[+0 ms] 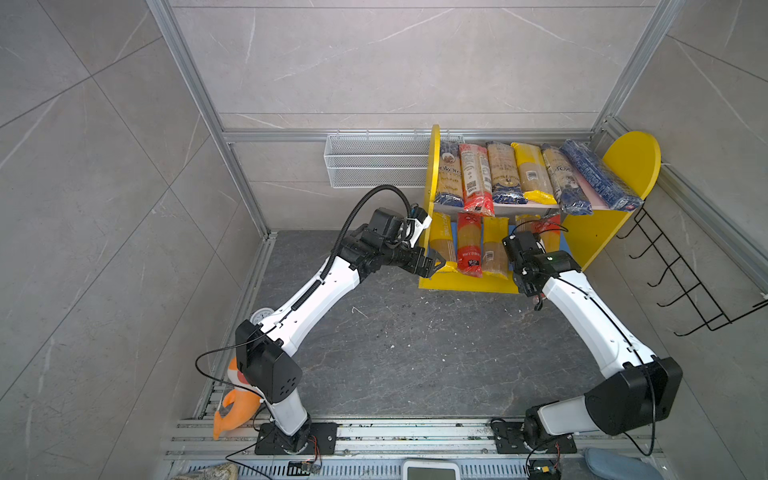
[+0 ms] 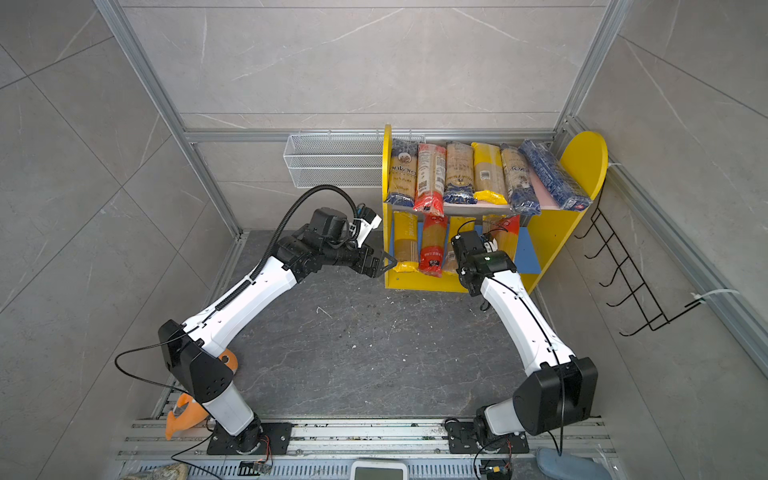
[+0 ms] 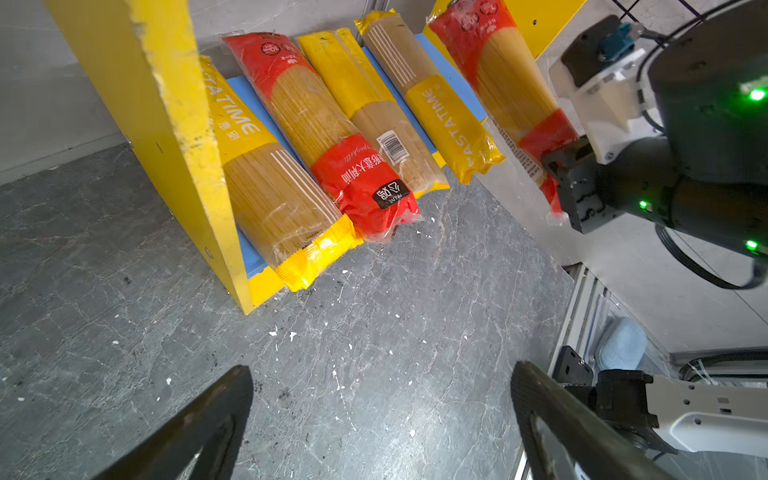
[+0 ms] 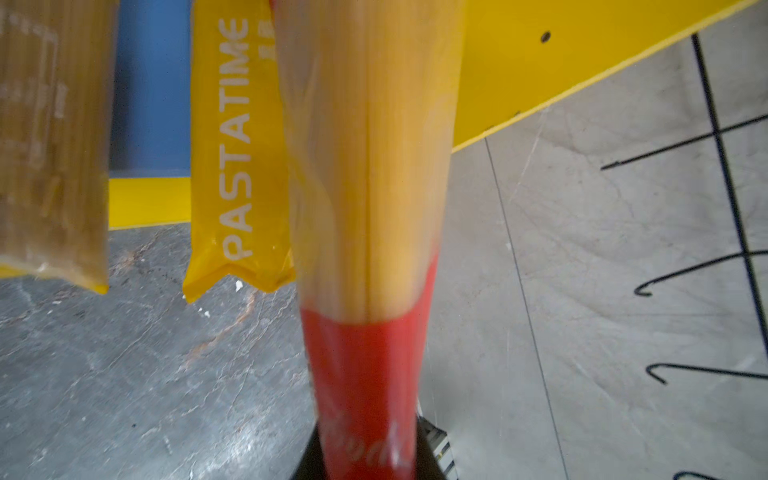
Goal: Place and organize the pasta boxes and bags onto the shelf
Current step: 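Stand the red pack upright beside the yellow PASTATIME pack and release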
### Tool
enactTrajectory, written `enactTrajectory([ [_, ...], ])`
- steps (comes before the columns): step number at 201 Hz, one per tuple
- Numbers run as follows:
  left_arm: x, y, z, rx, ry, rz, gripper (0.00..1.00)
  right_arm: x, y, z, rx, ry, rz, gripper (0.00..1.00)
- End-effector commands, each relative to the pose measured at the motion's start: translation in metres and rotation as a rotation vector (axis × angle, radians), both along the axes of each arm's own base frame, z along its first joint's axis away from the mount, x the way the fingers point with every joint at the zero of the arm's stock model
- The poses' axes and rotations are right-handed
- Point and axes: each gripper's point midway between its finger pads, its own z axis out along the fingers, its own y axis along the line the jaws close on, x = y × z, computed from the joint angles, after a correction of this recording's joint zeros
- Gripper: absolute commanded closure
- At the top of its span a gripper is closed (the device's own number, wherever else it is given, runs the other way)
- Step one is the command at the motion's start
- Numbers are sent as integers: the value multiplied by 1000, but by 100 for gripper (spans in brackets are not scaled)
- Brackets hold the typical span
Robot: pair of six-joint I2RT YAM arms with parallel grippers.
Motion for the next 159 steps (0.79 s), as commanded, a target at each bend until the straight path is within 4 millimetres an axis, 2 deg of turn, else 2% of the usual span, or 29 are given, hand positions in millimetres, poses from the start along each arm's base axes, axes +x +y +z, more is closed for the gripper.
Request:
enactTrajectory([
  [1, 7, -4, 18, -41, -39, -29, 0, 27, -22, 51, -111, -196, -66, 100],
  [43, 23, -1, 20, -39, -35, -12, 0, 48, -41, 47, -204, -173, -87, 100],
  [92, 39, 8, 25, -44, -39, 26, 1, 69, -61, 29, -234, -153, -111, 100],
  [138, 46, 10, 26, -40, -28, 52, 0, 84, -82, 13, -244, -132, -138, 100],
  [159, 49, 12, 27, -31, -32, 63, 1, 91, -85, 8, -239, -130, -135, 100],
])
